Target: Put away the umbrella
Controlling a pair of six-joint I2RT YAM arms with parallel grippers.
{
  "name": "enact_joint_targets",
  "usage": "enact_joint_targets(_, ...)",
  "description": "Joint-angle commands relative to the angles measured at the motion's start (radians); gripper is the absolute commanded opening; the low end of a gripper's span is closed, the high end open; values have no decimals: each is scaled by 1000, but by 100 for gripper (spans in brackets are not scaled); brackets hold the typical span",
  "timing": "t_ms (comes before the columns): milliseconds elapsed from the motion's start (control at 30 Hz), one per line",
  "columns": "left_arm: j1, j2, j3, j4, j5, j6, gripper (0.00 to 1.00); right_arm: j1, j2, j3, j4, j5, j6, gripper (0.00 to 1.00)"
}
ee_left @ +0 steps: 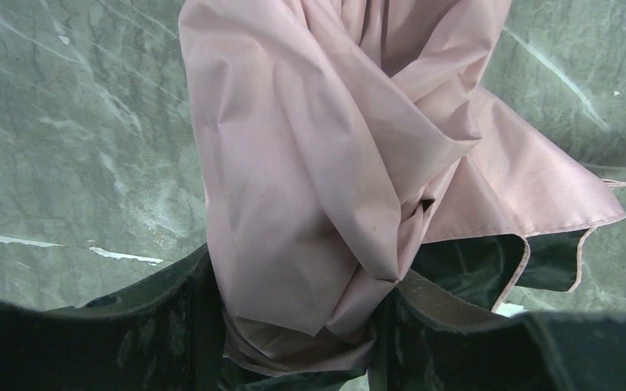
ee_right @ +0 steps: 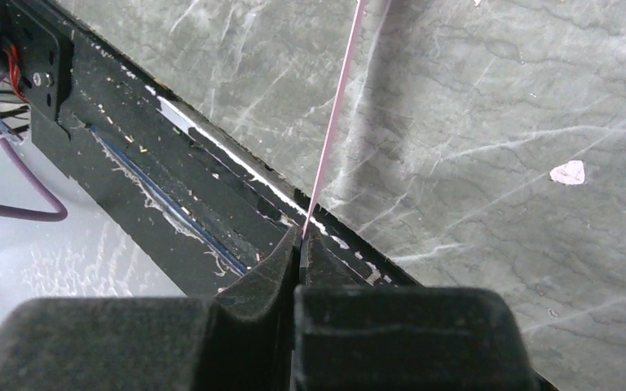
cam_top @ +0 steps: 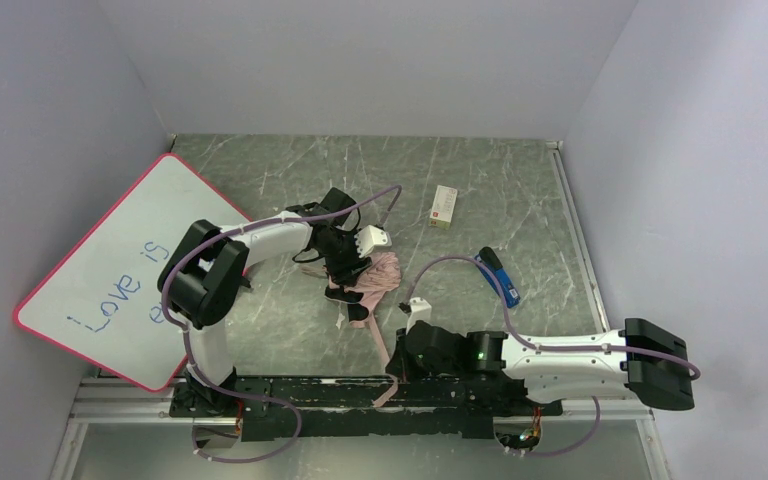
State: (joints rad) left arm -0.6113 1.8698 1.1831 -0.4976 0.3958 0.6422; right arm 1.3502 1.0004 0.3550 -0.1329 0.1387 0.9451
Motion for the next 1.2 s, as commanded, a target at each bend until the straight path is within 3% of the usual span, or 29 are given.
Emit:
enact_joint_targets(0, 63, 78, -30, 73, -317, 47, 5, 36, -8, -20, -159, -167, 54, 0)
enact_joint_targets(633, 63, 80, -32, 71, -319, 53, 5, 38, -103, -95, 302, -450, 6, 0)
enact_joint_targets(1167, 62, 82, -35, 70, -317, 56, 5, 39, 94, -128, 261, -377, 63, 0)
